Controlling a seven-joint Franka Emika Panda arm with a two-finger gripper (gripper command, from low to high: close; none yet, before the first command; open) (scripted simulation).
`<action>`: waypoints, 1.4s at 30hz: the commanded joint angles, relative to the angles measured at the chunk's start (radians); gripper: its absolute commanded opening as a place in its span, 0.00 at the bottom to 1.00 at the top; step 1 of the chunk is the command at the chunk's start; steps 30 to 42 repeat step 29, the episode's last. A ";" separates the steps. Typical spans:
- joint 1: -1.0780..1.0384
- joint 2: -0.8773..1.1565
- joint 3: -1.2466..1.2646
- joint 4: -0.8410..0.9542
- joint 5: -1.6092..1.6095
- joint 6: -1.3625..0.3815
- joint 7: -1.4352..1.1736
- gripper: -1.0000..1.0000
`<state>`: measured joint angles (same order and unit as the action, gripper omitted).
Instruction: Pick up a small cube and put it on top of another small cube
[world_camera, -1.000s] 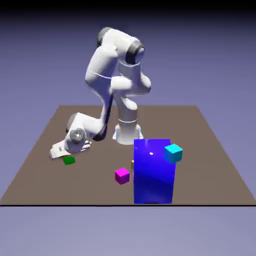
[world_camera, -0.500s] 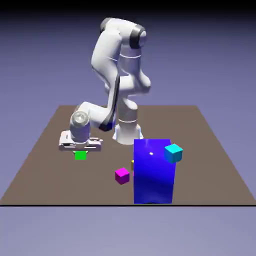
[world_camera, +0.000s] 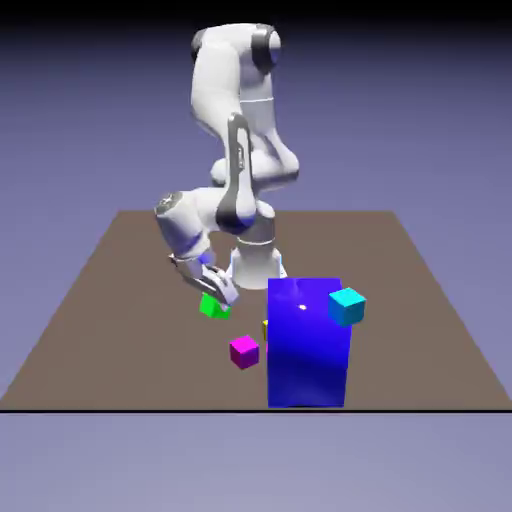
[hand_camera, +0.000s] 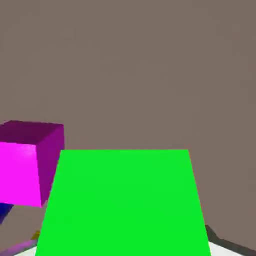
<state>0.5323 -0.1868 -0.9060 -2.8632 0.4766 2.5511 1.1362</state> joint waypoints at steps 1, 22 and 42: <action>0.015 -0.024 -0.007 -0.015 0.042 0.009 0.041 0.00; 0.330 0.067 -0.086 -0.073 0.902 -0.077 0.143 0.00; 0.422 0.245 -0.094 -0.023 1.142 -0.176 -0.018 1.00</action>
